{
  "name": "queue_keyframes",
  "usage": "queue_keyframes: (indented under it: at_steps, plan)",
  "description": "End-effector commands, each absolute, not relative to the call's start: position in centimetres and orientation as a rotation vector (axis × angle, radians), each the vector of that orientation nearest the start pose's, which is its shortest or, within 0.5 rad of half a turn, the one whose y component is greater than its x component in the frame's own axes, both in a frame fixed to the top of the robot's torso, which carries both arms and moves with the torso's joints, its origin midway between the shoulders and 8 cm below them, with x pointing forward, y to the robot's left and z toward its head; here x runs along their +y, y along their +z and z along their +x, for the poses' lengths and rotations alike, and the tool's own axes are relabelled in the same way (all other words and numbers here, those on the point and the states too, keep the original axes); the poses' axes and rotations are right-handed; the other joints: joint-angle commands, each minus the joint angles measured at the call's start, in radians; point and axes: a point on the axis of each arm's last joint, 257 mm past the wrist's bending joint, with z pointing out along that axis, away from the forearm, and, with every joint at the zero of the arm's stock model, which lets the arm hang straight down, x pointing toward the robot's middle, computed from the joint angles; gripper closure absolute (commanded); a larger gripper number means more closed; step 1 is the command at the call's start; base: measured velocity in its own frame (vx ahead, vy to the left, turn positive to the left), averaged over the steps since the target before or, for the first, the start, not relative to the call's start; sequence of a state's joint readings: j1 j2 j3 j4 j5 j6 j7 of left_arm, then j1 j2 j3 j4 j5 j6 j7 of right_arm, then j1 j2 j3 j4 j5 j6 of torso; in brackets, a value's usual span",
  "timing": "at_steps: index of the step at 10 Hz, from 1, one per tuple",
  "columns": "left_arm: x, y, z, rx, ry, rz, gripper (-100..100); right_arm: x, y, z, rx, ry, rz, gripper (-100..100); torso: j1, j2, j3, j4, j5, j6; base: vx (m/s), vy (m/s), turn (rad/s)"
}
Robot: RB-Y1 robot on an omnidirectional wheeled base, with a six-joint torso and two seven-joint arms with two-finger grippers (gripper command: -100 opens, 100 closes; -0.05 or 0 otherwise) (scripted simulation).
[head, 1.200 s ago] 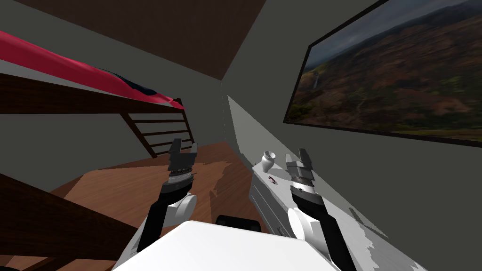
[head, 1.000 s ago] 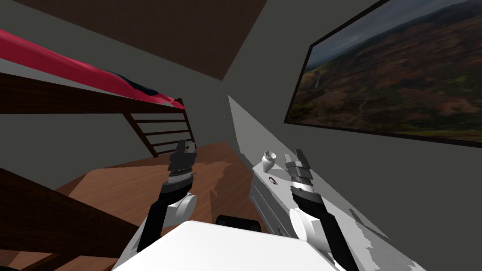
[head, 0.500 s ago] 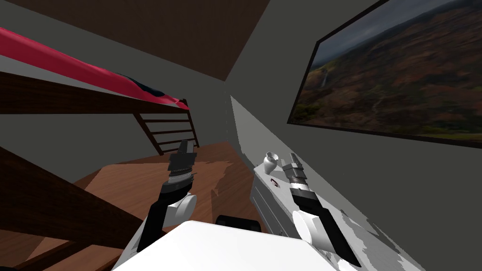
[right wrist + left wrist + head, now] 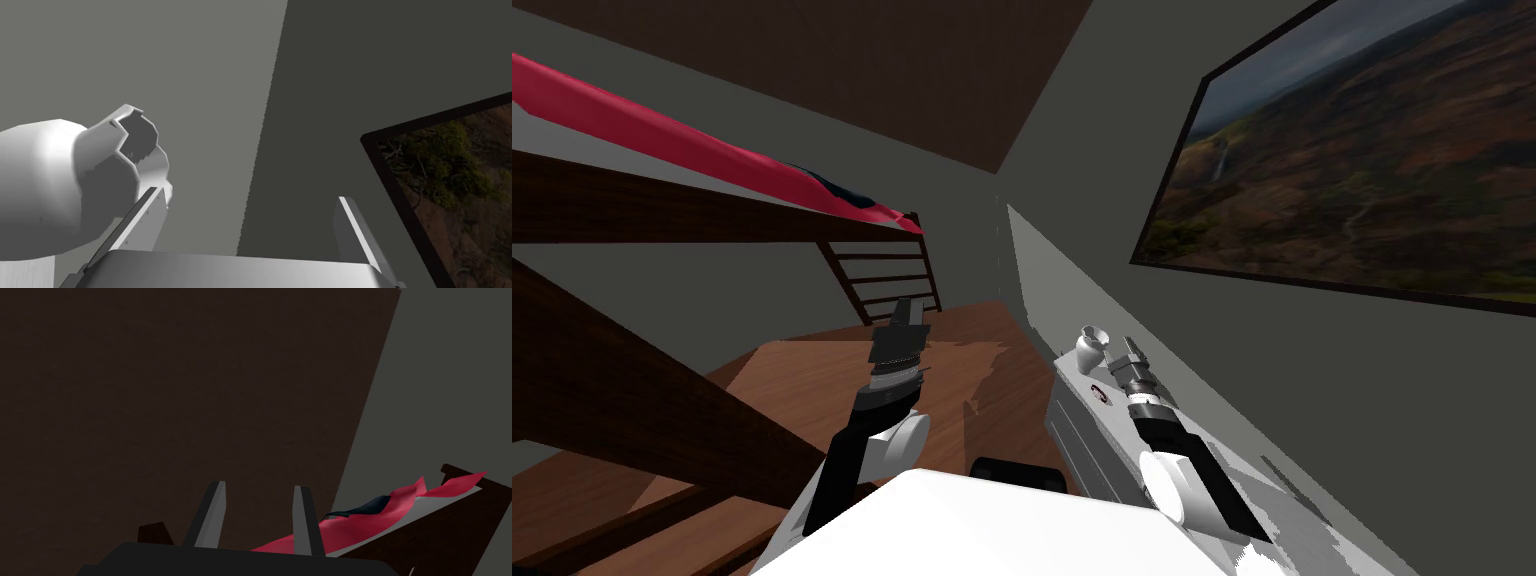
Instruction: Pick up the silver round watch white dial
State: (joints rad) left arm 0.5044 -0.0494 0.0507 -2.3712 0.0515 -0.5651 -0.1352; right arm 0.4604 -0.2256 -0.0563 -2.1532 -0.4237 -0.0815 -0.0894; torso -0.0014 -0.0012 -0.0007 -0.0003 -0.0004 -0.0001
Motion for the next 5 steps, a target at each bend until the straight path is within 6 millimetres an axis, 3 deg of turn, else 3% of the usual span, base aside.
queue_keyframes:
  at_steps: [1,4,5]
  plan:
    - [30.0,7.4,30.5,0.465,-1.179,-0.55,0,-33.1,-13.8,41.8,0.883,1.466,1.344,-100,0.0,0.0,0.0,0.0,0.0,0.0,0.015,-0.018,0.099]
    - [30.0,7.4,30.5,0.465,-1.179,-0.55,0,-33.9,-17.4,42.1,0.886,1.492,1.508,-100,0.0,0.0,0.0,0.0,0.0,0.0,0.01,-0.014,0.058]
    - [30.0,7.4,30.5,0.465,-1.179,-0.55,0,-33.9,-17.4,42.1,0.886,1.492,1.508,-100,0.0,0.0,0.0,0.0,0.0,0.0,0.004,-0.01,0.044]
